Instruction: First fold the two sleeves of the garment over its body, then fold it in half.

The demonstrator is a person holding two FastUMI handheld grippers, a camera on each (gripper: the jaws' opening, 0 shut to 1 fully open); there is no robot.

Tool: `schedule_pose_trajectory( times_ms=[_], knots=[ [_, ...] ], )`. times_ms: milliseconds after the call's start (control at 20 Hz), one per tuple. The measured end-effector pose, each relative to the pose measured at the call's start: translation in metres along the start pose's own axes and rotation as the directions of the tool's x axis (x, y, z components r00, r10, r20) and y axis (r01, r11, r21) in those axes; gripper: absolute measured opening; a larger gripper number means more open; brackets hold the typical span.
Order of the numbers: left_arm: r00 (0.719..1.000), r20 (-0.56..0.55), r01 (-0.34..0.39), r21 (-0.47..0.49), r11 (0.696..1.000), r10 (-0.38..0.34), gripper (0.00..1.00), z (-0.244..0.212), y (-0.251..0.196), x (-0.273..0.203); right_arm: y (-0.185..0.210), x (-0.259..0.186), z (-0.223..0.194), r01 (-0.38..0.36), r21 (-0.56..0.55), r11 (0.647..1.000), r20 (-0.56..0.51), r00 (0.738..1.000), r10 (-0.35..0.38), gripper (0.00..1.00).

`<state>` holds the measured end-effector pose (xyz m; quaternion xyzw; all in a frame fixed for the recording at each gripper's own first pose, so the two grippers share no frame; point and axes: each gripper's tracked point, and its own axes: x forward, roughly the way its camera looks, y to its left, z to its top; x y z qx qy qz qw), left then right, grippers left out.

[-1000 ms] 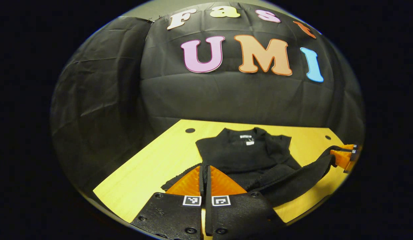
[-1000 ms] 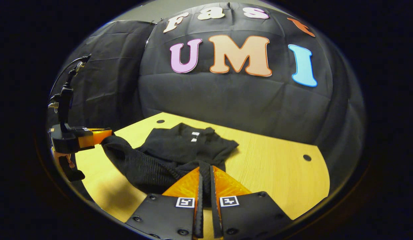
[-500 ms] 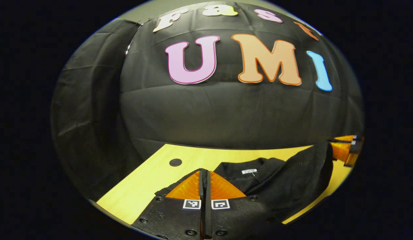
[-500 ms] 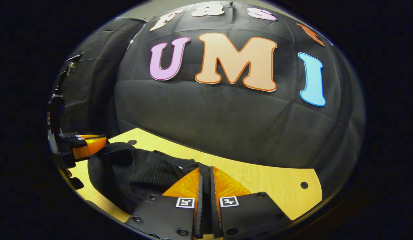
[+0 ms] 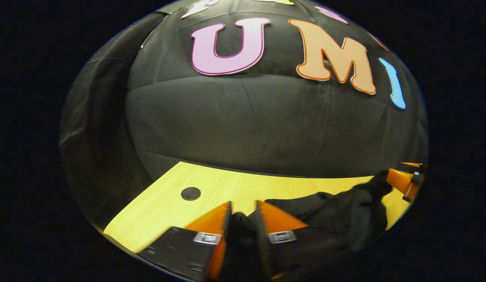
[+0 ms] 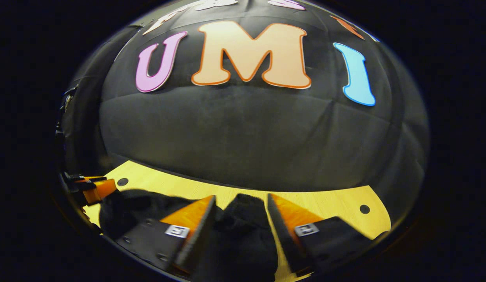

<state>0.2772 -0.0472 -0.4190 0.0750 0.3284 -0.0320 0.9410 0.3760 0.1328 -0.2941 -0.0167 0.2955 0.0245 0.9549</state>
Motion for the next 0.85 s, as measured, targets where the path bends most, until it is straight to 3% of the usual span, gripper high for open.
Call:
schedule_pose_trajectory(
  times_ms=[50, 150, 350, 600, 850],
  knots=[
    [0.999, 0.028, -0.016, 0.002, 1.0, 0.016, 1.0, 0.005, 0.007, -0.001, -0.003, 0.003, 0.003, 0.002, 0.017, 1.0, 0.011, 1.0, -0.002, 1.0],
    [0.996, 0.088, -0.026, -0.04, 0.999, 0.03, 0.9, 0.029, 0.015, -0.011, -0.009, -0.007, 0.013, 0.009, 0.039, 0.999, 0.038, 0.999, -0.011, 1.0],
    [0.983, 0.176, -0.041, -0.095, 0.995, 0.058, 0.91, 0.077, 0.024, -0.056, -0.016, -0.058, 0.039, -0.019, 0.055, 0.998, 0.141, 0.99, 0.011, 1.0],
    [0.949, 0.31, 0.001, -0.18, 0.984, 0.056, 0.93, 0.121, 0.034, -0.157, -0.028, -0.184, 0.055, -0.127, 0.046, 0.991, 0.288, 0.951, 0.109, 1.0],
    [0.928, 0.366, 0.015, -0.213, 0.977, 0.066, 0.92, 0.13, 0.017, -0.258, -0.06, -0.294, 0.057, -0.159, -0.045, 0.986, 0.4, 0.902, 0.164, 0.99]
  ],
)
